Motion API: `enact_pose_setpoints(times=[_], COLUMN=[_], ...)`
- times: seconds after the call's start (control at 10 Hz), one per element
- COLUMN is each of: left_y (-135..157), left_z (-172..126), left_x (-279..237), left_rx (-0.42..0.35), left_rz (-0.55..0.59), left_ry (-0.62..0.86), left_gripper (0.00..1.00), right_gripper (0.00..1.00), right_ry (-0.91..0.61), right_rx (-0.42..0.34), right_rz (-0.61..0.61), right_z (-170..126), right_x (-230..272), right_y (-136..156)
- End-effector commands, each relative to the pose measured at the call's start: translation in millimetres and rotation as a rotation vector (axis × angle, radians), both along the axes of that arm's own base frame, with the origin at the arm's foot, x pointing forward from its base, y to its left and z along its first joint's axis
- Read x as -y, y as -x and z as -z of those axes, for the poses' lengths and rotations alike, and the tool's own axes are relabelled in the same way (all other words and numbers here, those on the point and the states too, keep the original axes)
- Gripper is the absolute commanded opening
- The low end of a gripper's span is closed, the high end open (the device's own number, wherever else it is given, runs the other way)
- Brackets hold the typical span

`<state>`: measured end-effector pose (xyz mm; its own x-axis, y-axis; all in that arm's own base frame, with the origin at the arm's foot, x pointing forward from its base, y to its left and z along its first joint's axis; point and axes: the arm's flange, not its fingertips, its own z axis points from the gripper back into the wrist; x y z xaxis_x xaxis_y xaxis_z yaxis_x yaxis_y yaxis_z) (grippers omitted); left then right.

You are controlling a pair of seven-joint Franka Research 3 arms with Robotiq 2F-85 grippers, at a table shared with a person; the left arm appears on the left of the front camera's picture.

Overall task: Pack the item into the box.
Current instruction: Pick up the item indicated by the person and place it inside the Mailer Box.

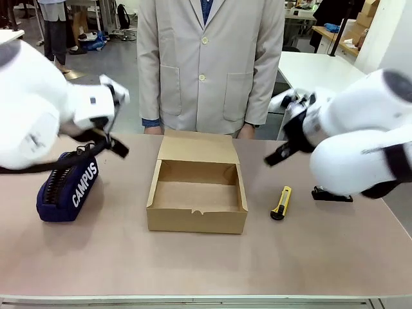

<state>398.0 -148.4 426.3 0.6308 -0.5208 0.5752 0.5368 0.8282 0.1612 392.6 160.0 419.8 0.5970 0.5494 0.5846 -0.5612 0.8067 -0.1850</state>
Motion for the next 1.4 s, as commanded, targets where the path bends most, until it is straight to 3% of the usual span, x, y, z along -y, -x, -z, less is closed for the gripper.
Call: enact_pose_setpoints(times=[0.0,0.1,0.2,0.3,0.4,0.5,0.7,0.8,0.9,1.0,1.1,1.3], left_y=[126.4,148.7,134.1,49.2,49.2,81.7,68.2,61.9,56.9,56.4,57.8,67.8], left_z=[-79.9,-83.8,-72.2,-116.8,-116.8,-148.6,-142.1,-128.1,-101.9,-77.7,-49.3,4.0], left_x=[-37.0,-36.9,-23.9,-6.6,-6.6,-9.1,-84.5,-137.1,-191.1,-230.2,-255.2,-293.8], left_rx=[0.23,0.248,0.151,0.21,0.21,0.229,-0.146,-0.277,-0.351,-0.402,-0.437,-0.468], left_rz=[0.01,0.048,-0.053,0.023,0.023,0.007,0.097,0.293,0.241,0.154,0.072,-0.08], left_ry=[0.001,0.045,0.022,0.029,0.029,0.031,0.284,0.565,0.729,0.823,0.947,1.178], left_gripper=[1.0,1.0,1.0,1.0,1.0,1.0,1.0,1.0,1.0,1.0,1.0,1.0], right_gripper=[1.0,1.0,1.0,1.0,1.0,1.0,1.0,1.0,1.0,1.0,1.0,1.0], right_ry=[0.01,-0.033,-0.013,-0.031,-0.036,-0.035,-0.262,-0.475,-0.674,-0.926,-1.171,-1.415], right_rx=[0.171,0.146,0.08,0.151,0.145,0.065,-0.243,-0.397,-0.532,-0.581,-0.583,-0.607], right_rz=[-0.002,0.007,0.129,0.015,0.05,0.097,0.105,0.083,0.181,0.185,0.133,0.132], right_z=[-56.7,-55.7,-46.2,-94.0,-115.1,-105.8,-93.0,-82.8,-72.6,-66.1,-57.4,-39.4], right_x=[58.0,69.1,61.6,22.7,34.9,41.1,120.9,169.4,216.9,256.0,296.8,345.2], right_y=[113.8,130.2,119.3,32.0,47.5,40.1,29.4,27.4,26.4,29.1,35.0,44.6])
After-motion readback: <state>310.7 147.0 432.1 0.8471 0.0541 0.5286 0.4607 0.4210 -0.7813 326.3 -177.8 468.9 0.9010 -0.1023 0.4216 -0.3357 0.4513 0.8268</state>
